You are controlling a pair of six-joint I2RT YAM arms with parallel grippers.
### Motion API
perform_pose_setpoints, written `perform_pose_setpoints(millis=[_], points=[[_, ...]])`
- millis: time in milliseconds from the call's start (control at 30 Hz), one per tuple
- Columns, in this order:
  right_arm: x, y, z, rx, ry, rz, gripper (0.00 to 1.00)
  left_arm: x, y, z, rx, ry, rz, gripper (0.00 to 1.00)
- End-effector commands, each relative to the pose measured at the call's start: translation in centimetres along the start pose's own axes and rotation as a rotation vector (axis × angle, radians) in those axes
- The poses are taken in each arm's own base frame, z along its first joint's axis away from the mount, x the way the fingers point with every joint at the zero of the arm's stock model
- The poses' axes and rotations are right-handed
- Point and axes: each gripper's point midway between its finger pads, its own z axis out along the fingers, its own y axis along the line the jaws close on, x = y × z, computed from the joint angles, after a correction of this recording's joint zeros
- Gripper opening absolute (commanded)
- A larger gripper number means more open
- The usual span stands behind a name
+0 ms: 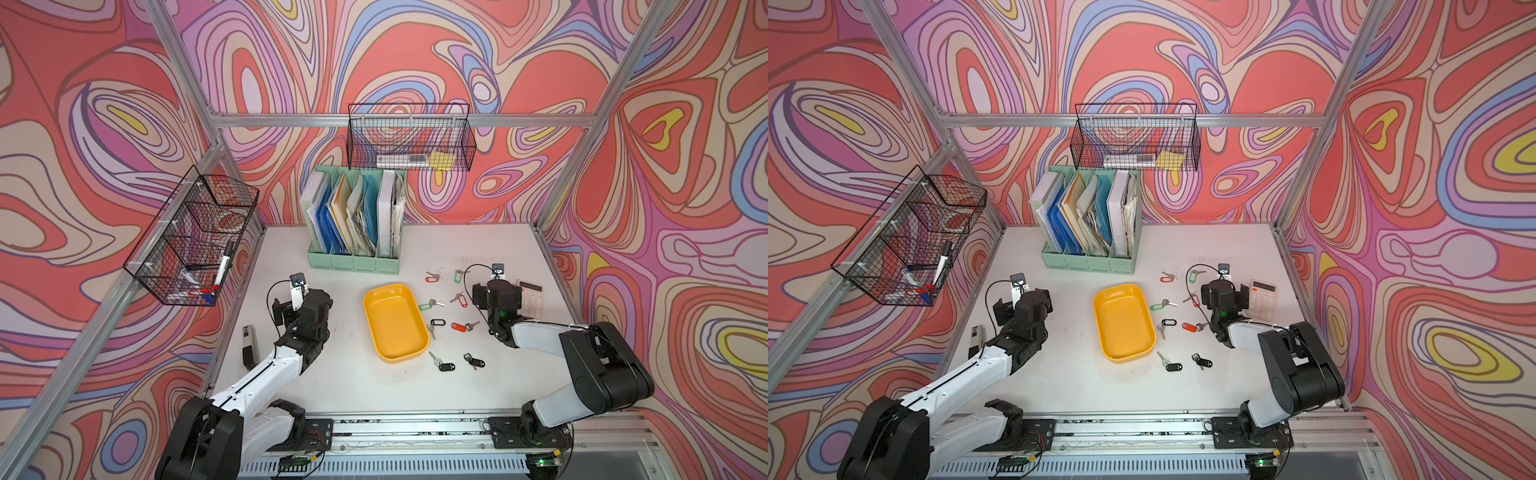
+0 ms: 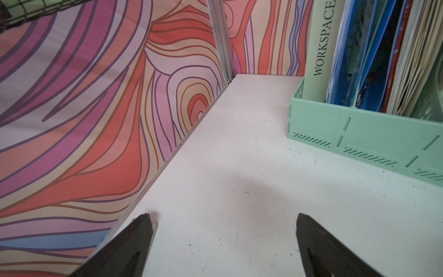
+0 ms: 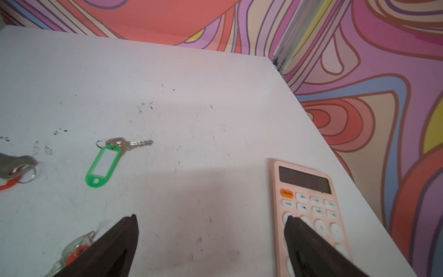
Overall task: Take the keys out of the storage box
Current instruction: Reset both arms
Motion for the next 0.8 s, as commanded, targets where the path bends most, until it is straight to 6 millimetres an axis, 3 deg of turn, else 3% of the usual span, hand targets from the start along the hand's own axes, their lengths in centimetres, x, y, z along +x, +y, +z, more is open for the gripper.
perform_pose_setpoints(millis=[0,200,400,600,767], points=[[-2.8,1.9,0.4,-0.111,-0.127,-0.014,0.98,1.1,-0.5,0.6,0.027,0.02,0.043,0.99],[-2.6,0.9,1.8,-0.126,-0.143,-0.006,0.98,2.2,-1.2,1.0,0.072,0.058,0.04,0.99],[-1.0,-2.4,2.8,-0.161,-0.143,0.168,0.98,3.6,-1.1,1.7,0.085,0.075,0.044,0.99],[-0.7,-2.4,2.9,-0.182,-0.16,0.181,0.98,4.0,-2.4,2.4,0.138,0.086,0.081,0.99],[-0.9,-2.6,2.9,-0.178,-0.164,0.18,0.98,2.6,-4.4,2.5,0.232,-0.018,0.089,0.99]])
